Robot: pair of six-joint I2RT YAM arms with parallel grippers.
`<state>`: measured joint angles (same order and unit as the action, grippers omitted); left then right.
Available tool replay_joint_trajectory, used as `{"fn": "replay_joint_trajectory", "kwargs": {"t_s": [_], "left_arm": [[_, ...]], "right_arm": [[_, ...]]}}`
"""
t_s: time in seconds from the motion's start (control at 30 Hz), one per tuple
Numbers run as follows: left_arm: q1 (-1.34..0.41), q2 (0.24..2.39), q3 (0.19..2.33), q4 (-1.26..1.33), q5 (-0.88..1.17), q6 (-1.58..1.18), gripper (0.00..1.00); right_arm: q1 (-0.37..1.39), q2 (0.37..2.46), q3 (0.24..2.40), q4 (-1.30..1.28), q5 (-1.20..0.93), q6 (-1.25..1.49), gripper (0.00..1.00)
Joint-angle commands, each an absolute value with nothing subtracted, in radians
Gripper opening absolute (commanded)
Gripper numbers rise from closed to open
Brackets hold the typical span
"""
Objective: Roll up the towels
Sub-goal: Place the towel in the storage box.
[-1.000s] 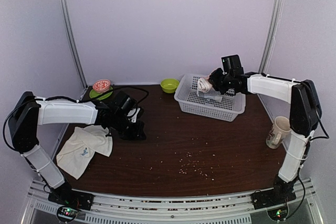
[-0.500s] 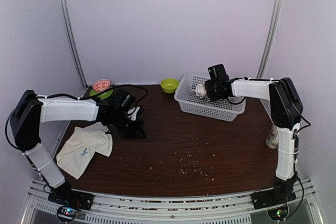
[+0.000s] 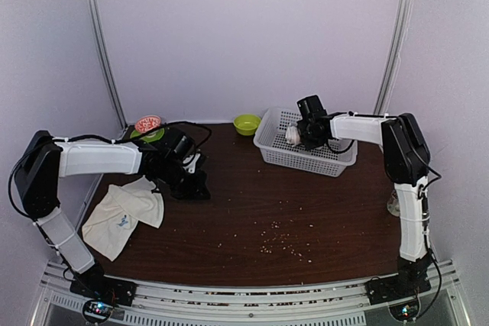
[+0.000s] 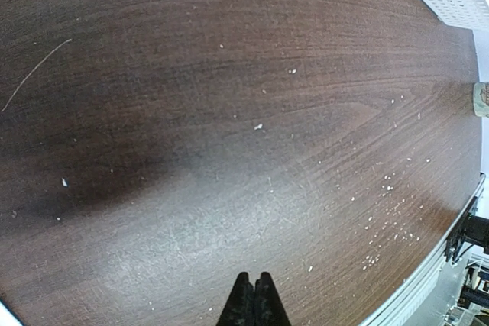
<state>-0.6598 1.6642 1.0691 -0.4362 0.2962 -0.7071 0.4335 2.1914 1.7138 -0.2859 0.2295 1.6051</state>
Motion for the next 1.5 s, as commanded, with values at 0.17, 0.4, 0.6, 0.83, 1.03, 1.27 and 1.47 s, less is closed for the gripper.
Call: {"fn": "replay_joint_trajectory", "kwargs": {"t_s": [0.17, 0.4, 0.6, 0.83, 1.03, 1.27, 1.47], "left_arm": [[-0.642, 1.683, 1.082, -0.431, 0.314, -0.694, 0.01], [-0.629, 1.683, 1.068, -0.426, 0.316, -0.695, 0.02], [-0.620, 1.691, 1.077, -0.429, 0.318, -0.687, 0.02], [-0.620, 1.700, 1.085, -0.431, 0.321, -0.682, 0.02], [-0.618, 1.704, 1.090, -0.436, 0.324, -0.677, 0.02], [-0.617, 1.712, 1.090, -0.435, 0.334, -0.675, 0.02], [-0.616, 1.713, 1.088, -0.431, 0.340, -0.673, 0.02]], "right_arm": [[0.437, 2.253, 1.779, -0.352, 0.239, 1.609, 0.00], [0.433, 2.291, 1.797, -0.330, 0.182, 1.594, 0.26], [0.434, 2.292, 1.801, -0.326, 0.148, 1.593, 0.49], [0.433, 2.257, 1.801, -0.360, 0.138, 1.584, 0.70], [0.432, 2.207, 1.777, -0.390, 0.124, 1.559, 0.81], [0.427, 2.150, 1.749, -0.439, 0.108, 1.508, 0.86], [0.410, 2.091, 1.678, -0.440, 0.088, 1.469, 0.86]]}}
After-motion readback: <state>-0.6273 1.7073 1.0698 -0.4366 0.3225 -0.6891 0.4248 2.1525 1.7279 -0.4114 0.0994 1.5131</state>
